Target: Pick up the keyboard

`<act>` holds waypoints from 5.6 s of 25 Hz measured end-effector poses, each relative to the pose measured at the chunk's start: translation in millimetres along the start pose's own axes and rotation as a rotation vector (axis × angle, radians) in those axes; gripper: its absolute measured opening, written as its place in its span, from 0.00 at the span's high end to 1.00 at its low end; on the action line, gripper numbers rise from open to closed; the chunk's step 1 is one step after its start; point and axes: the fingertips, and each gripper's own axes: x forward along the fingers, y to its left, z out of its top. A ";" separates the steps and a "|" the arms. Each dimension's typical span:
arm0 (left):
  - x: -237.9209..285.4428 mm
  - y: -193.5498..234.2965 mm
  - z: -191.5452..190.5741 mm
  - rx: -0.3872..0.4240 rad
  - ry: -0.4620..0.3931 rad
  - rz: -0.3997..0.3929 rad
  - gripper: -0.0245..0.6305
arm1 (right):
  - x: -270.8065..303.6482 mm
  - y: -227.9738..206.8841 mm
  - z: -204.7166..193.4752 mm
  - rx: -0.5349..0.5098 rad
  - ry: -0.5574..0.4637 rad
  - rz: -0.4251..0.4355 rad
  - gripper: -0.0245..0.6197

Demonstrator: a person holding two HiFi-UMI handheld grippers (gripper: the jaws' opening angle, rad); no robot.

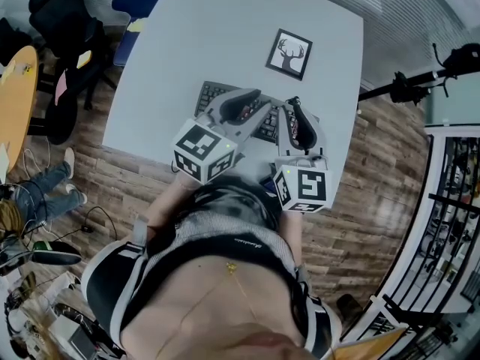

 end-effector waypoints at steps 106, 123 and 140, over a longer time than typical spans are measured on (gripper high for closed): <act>0.3 271.5 -290.5 -0.584 0.586 0.081 0.63 | 32.6 -192.7 -340.5 0.697 0.597 0.082 0.59; 0.0 273.6 -290.0 -0.583 0.581 0.096 0.63 | 34.3 -193.7 -339.1 0.696 0.572 0.065 0.59; 0.3 273.6 -289.5 -0.575 0.578 0.106 0.63 | 33.5 -194.3 -338.1 0.675 0.555 0.043 0.59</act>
